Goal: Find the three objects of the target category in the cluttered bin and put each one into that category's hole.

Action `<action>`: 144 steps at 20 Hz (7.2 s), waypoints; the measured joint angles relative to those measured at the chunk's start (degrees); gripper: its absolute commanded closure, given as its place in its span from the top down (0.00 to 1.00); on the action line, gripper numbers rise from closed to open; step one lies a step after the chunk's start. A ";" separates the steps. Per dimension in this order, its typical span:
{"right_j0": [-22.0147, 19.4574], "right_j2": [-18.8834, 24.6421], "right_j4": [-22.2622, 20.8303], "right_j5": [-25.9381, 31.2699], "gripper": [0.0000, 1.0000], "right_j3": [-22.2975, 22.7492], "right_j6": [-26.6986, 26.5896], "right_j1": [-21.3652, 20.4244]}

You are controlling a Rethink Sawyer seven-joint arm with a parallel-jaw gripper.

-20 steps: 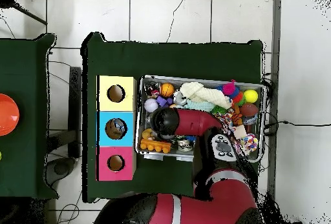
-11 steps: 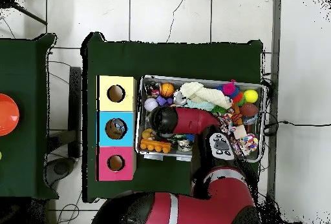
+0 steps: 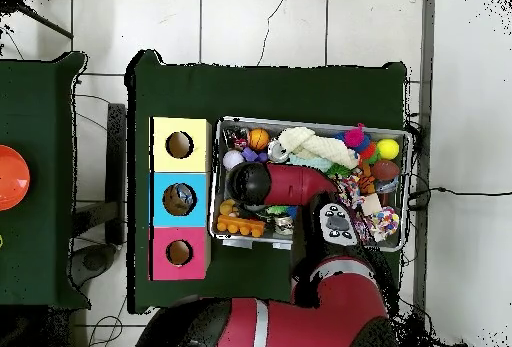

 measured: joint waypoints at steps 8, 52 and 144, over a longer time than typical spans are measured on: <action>0.01 0.02 -0.01 0.02 0.00 0.18 0.00 -0.42; -2.20 0.35 -0.05 1.37 0.00 1.79 0.00 -5.81; 6.36 -4.52 13.64 -9.63 0.00 9.65 0.00 -4.17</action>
